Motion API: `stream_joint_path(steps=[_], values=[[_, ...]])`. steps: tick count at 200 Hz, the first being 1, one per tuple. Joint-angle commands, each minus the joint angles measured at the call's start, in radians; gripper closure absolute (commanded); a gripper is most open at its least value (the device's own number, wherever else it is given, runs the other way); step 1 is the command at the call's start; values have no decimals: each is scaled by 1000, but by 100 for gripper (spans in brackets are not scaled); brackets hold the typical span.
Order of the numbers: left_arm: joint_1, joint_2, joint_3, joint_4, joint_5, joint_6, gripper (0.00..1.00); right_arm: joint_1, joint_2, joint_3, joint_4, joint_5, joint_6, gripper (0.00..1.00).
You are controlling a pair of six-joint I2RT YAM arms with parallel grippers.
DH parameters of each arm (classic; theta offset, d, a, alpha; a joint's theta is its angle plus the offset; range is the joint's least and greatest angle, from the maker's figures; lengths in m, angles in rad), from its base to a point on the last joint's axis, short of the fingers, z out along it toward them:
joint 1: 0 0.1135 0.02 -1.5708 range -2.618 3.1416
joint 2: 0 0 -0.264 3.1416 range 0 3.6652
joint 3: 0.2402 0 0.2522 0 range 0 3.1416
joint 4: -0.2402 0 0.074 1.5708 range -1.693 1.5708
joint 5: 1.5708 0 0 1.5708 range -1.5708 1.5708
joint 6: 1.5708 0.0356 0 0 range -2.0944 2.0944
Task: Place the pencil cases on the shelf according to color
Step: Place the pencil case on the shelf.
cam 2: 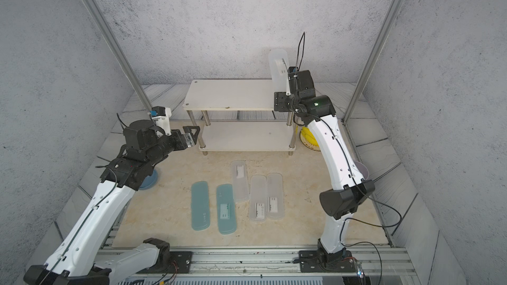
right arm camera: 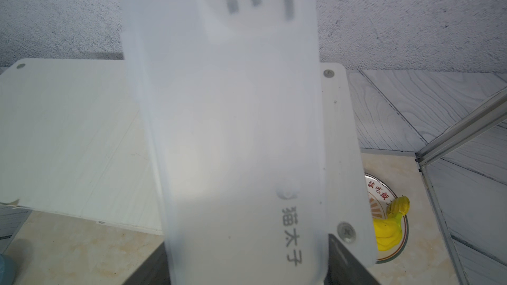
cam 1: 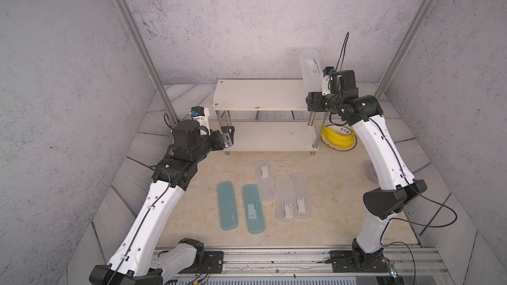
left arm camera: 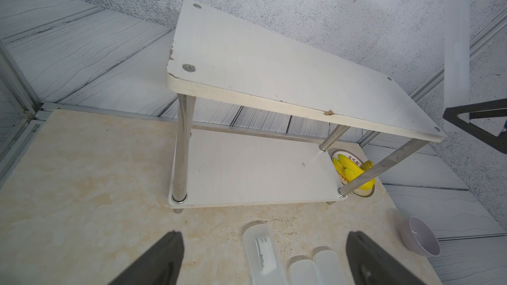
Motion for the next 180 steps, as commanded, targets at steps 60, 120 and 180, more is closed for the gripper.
stream_joint_path(steps=[60, 120, 180], values=[[-5, -20, -37, 29, 9, 23, 2, -11, 46, 14, -19, 80, 23, 44], [-5, -34, -49, 45, 26, 4, 1, -12, 36, -20, -38, 85, 32, 27], [-5, -38, -62, 49, 30, 0, 1, -12, -3, -86, -13, 72, 27, 18]])
